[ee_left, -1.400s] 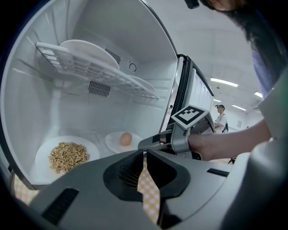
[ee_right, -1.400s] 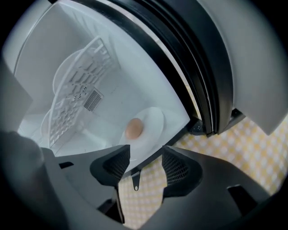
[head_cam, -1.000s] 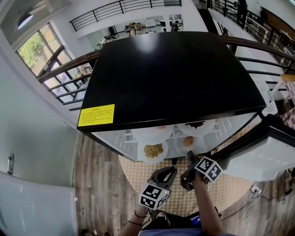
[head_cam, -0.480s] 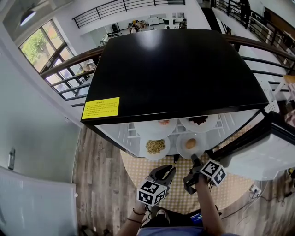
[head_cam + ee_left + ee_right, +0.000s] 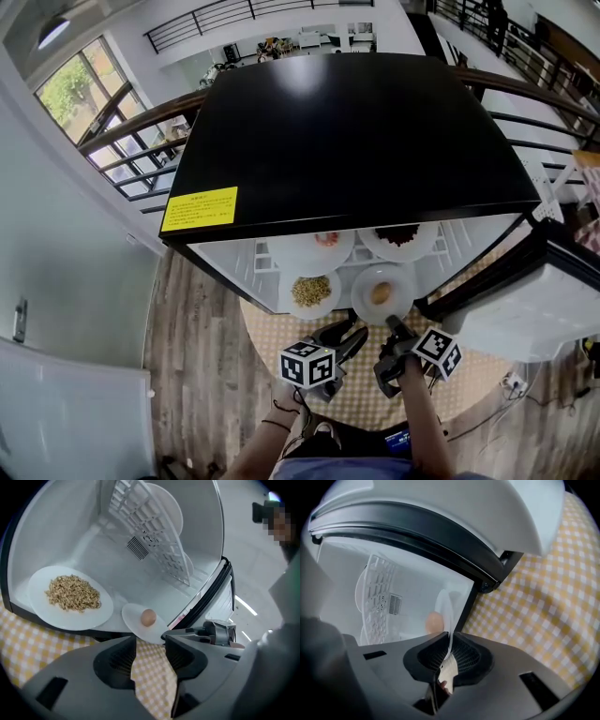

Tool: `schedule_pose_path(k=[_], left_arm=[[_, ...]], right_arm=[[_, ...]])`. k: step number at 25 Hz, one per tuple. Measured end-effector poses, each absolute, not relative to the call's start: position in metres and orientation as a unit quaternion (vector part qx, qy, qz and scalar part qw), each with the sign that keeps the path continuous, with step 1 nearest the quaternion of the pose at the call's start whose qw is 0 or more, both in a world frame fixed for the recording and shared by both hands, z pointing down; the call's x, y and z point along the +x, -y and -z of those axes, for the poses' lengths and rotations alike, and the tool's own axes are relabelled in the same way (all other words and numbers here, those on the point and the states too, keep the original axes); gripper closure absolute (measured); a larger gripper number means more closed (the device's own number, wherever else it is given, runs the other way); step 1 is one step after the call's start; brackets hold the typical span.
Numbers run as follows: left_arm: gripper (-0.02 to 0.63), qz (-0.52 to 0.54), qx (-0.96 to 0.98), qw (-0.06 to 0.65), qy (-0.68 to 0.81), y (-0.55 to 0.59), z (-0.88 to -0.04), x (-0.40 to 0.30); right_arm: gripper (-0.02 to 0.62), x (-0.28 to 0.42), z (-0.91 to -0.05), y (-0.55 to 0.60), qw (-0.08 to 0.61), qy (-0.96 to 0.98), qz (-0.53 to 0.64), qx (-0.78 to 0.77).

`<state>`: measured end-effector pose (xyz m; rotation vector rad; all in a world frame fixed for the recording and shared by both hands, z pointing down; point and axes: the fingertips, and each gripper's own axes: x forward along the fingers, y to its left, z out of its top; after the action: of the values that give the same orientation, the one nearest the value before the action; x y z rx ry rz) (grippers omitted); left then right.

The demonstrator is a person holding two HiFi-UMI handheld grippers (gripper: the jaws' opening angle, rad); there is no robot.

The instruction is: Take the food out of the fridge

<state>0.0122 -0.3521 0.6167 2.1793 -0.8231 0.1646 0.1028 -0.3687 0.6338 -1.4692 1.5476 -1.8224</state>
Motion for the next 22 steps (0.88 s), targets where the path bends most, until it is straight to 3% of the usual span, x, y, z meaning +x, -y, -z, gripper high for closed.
schedule_pose_path(k=[14, 22], left_arm=[[0.383, -0.072, 0.845, 0.423, 0.318, 0.361, -0.639, 0.025], [0.382, -0.017, 0.824, 0.476, 0.307, 0.369, -0.641, 0.032]], right_arm=[[0.566, 0.097, -0.631, 0.354, 0.175, -0.535, 0.664, -0.492], [0.568, 0.095, -0.629, 0.352, 0.171, -0.534, 0.673, -0.482]])
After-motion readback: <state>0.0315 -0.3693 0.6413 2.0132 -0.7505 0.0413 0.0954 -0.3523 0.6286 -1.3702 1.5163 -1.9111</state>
